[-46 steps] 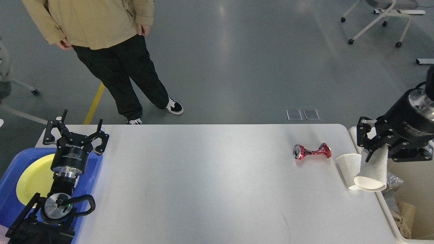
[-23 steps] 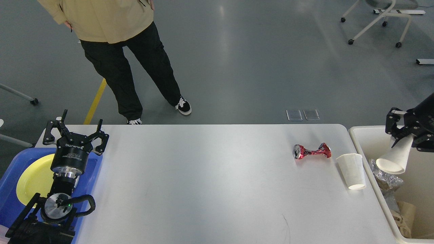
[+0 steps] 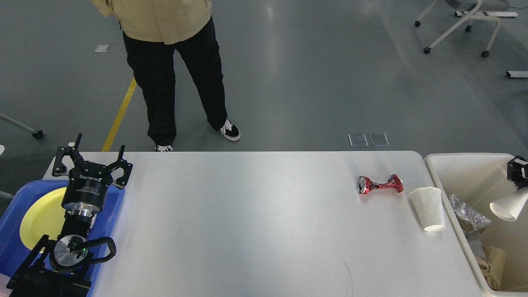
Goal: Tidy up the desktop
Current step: 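Lift the paper cup and carry it into the white bin, then open the right gripper inside the bin to release the cup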
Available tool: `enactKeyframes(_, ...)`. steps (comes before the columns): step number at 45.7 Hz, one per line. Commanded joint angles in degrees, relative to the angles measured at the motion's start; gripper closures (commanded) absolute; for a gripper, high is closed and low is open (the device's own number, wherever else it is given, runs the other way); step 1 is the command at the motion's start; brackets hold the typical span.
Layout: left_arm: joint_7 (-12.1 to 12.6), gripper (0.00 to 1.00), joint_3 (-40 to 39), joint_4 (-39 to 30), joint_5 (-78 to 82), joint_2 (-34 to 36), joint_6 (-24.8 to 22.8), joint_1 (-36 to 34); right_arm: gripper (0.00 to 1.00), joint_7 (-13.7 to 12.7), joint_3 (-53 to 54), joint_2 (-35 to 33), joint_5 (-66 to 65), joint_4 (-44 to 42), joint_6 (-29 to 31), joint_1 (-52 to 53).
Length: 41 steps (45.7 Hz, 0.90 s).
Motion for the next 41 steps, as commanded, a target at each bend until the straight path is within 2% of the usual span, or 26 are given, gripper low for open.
enactKeyframes(1, 0.0, 0.04, 0.0, 0.0, 0.0, 0.0, 0.0, 0.0, 1.0, 0.0, 3.2, 4.8, -2.0, -6.6, -9.0, -10.3)
enactKeyframes(6, 0.0, 0.04, 0.1, 0.0, 0.0, 0.0, 0.0, 0.0, 1.0, 0.5, 2.7, 10.9, -3.5, -12.3, -19.3, -20.0)
enactKeyframes(11, 0.0, 0.04, 0.0, 0.0, 0.0, 0.0, 0.0, 0.0, 1.0, 3.1, 2.5, 16.6, -6.5, -18.6, -25.8, -28.3)
enactKeyframes(15, 0.0, 0.04, 0.1, 0.0, 0.0, 0.0, 0.0, 0.0, 1.0, 5.0, 2.5, 18.4, -7.9, -20.1, -28.4, -31.7)
enactKeyframes(21, 0.0, 0.04, 0.0, 0.0, 0.0, 0.0, 0.0, 0.0, 1.0, 5.3, 2.6, 18.7, -7.9, -20.1, -30.9, -32.9)
enactKeyframes(30, 0.0, 0.04, 0.1, 0.0, 0.0, 0.0, 0.0, 0.0, 1.0, 5.2, 2.6, 18.7, -7.9, -20.2, -31.5, -32.9)
enactKeyframes(31, 0.0, 0.04, 0.0, 0.0, 0.0, 0.0, 0.0, 0.1, 0.96, 5.1, 2.5, 18.7, -7.9, -20.2, -31.6, -32.8)
enactKeyframes(34, 0.0, 0.04, 0.0, 0.0, 0.0, 0.0, 0.0, 0.0, 0.43, 5.1, 2.5, 18.7, -8.3, -20.2, -32.7, -32.5)
enactKeyframes(37, 0.0, 0.04, 0.0, 0.0, 0.0, 0.0, 0.0, 0.0, 0.01, 5.1, 2.6, 18.7, -8.2, -20.1, -35.5, -32.5)
enactKeyframes(41, 0.0, 0.04, 0.0, 0.0, 0.0, 0.0, 0.0, 0.0, 0.0, 5.1, 2.6, 18.7, -8.2, -19.9, -37.0, -32.6)
